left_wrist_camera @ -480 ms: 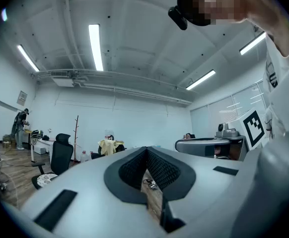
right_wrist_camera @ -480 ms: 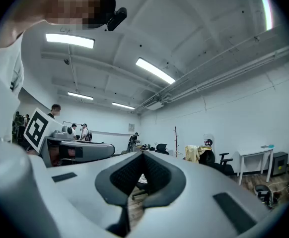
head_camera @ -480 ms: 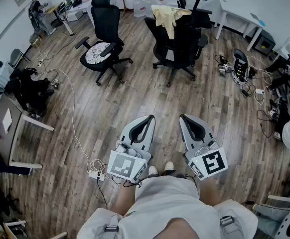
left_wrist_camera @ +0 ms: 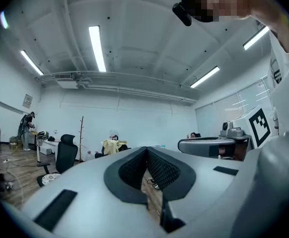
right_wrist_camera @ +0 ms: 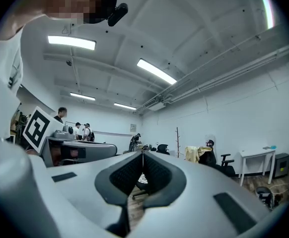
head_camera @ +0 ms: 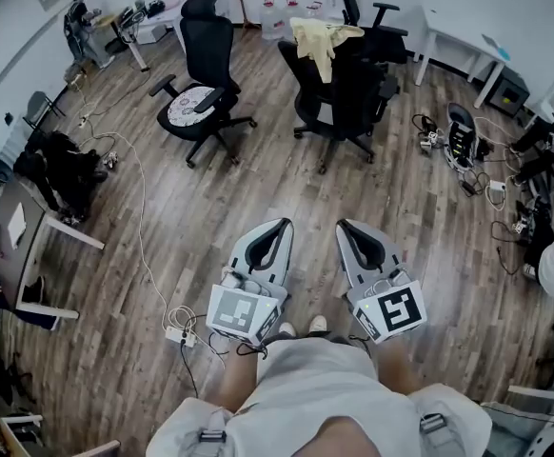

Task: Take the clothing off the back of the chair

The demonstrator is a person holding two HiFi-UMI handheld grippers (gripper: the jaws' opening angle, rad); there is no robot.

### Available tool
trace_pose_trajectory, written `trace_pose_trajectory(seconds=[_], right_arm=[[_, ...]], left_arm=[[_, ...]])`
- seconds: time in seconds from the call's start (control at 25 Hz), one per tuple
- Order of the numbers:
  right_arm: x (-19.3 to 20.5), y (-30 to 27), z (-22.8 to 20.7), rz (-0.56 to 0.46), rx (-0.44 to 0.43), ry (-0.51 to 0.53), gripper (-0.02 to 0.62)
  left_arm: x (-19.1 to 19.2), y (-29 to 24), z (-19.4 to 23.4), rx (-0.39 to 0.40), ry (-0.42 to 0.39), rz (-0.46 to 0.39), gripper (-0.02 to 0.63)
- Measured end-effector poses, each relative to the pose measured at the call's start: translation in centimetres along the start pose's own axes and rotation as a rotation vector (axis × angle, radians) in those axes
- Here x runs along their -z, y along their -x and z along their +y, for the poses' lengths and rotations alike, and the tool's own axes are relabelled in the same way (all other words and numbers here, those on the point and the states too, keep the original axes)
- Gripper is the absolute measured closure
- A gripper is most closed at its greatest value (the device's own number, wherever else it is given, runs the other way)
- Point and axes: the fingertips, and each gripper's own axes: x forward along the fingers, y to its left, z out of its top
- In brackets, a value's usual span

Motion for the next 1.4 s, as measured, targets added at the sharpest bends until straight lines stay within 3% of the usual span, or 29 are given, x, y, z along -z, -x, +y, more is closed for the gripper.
trace_pose_trajectory(seconds=[0.6,1.4], right_arm=[[0.2,-1.9,-1.7,-0.017,-0.017,0.003,0.574],[1.7,-14.1,-3.4,0.009,0.042,0.011,0.574]], left_arm=[[-0.4,-2.1,0.9,-0.029,-0.023,-0.012,0.588],[0.7,-7.5,11.8,0.032,-0.015,-0.005,0.588]])
